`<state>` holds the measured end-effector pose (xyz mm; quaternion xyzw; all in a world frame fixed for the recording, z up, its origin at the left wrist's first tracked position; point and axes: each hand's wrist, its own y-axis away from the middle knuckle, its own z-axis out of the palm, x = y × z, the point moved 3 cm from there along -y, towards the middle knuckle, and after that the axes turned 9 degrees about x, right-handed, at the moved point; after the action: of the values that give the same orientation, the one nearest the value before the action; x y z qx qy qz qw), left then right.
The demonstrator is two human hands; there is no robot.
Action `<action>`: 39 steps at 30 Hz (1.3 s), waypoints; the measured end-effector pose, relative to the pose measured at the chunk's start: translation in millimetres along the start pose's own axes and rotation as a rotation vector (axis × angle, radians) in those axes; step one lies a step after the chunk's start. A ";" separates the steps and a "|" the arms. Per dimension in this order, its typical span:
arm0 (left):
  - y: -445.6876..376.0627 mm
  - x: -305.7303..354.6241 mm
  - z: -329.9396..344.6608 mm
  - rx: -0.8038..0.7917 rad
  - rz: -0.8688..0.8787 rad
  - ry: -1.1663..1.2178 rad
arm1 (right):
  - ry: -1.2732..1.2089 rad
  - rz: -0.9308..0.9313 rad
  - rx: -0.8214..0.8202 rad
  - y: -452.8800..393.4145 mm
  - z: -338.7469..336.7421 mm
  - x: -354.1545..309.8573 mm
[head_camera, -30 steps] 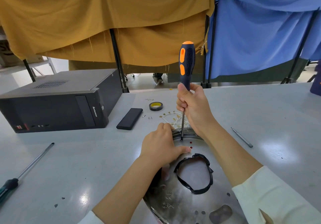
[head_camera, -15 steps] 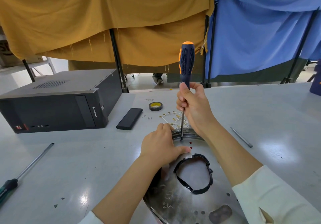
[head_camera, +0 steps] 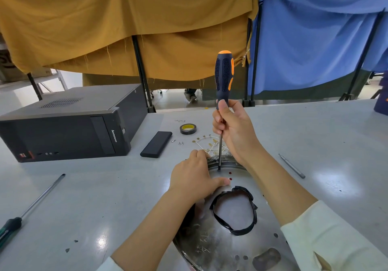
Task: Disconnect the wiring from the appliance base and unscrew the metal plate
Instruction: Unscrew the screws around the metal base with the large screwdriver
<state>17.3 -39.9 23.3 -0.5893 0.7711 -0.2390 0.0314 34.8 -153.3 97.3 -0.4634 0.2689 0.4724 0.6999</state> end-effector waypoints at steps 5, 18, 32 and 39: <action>-0.5 0.0 0.1 -0.001 -0.002 0.005 | -0.001 -0.027 -0.017 1.0 2.4 0.0; 0.9 5.3 -1.4 0.070 0.158 0.123 | -0.087 -0.009 0.024 -0.1 -1.7 -3.7; -1.4 9.2 -1.9 -0.015 0.126 0.067 | -0.161 -0.086 0.350 2.1 -25.0 -43.0; -1.4 13.1 2.8 -0.004 0.175 -0.088 | 0.723 -0.304 0.346 -1.7 -29.4 -77.0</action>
<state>15.5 -53.2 24.4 -0.5296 0.8180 -0.2077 0.0848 6.6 -211.8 148.2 -0.5091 0.5008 0.1188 0.6898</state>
